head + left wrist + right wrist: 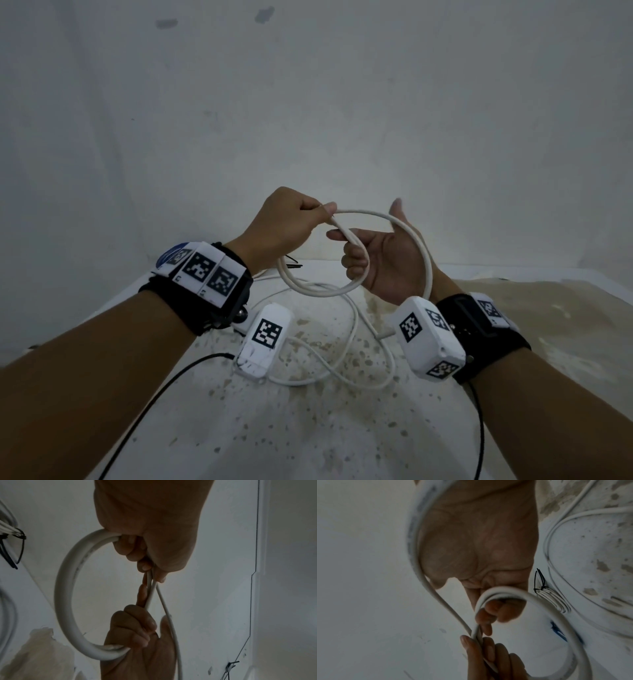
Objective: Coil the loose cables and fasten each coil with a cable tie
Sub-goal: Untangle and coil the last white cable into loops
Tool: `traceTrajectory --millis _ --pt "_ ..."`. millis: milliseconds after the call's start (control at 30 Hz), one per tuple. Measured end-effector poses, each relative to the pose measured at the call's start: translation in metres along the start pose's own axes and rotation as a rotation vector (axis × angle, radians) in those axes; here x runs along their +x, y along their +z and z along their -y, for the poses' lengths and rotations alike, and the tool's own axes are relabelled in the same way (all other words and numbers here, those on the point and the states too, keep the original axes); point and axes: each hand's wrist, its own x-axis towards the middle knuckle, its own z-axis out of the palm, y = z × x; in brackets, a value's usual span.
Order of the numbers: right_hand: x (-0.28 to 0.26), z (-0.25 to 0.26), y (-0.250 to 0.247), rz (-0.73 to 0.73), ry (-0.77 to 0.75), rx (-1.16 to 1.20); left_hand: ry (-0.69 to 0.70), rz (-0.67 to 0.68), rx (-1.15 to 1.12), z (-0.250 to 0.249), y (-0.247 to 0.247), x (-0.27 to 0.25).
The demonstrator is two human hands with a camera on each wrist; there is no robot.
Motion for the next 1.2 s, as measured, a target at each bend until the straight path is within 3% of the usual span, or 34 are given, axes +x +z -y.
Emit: traceTrajectory --millis 100,333,500,633,700,767,833,867,900,933,1000,1033,1067,1133,1200 --pt "-0.009 0.006 -0.001 0.035 0.013 -0.103 -0.011 0.009 0.024 -0.002 -0.002 0.002" --pt "-0.013 0.008 0.002 0.006 -0.083 -0.166 -0.121 -0.017 -0.215 -0.003 -0.002 0.004" --pt "-0.010 0.010 0.011 -0.046 -0.022 -0.298 0.015 -0.053 0.012 0.002 0.006 0.003" --pt "-0.003 0.010 0.027 -0.232 -0.106 -0.543 0.092 -0.030 0.165 0.000 0.010 0.002" --pt "0.004 0.007 0.030 -0.326 -0.195 -0.498 0.105 -0.073 0.256 0.000 0.013 0.004" --pt "0.011 0.008 0.029 -0.485 -0.327 -0.310 0.081 -0.182 0.376 0.002 0.014 0.002" --pt "0.015 0.015 0.024 -0.621 -0.449 -0.070 0.178 -0.377 0.370 0.001 0.014 -0.010" --pt "0.015 0.020 0.020 -0.660 -0.497 0.027 0.252 -0.428 0.334 -0.001 0.012 -0.019" --pt "0.014 0.023 0.017 -0.689 -0.535 0.094 0.263 -0.396 0.332 -0.001 0.013 -0.028" --pt "0.014 0.025 0.015 -0.711 -0.567 0.137 0.199 -0.285 0.348 -0.002 0.015 -0.038" --pt "0.014 0.025 0.014 -0.730 -0.609 0.184 -0.154 0.071 0.259 -0.003 0.026 -0.054" --pt "0.016 0.023 0.016 -0.728 -0.618 0.201 -0.356 0.194 0.092 -0.001 0.034 -0.057" --pt "0.018 0.019 0.019 -0.724 -0.617 0.217 -0.517 0.224 -0.134 0.000 0.041 -0.056" --pt "0.024 0.008 0.026 -0.704 -0.599 0.232 -0.611 0.026 -0.523 0.005 0.052 -0.044" --pt "0.029 -0.006 0.030 -0.674 -0.570 0.213 -0.528 -0.255 -0.670 0.006 0.054 -0.026"
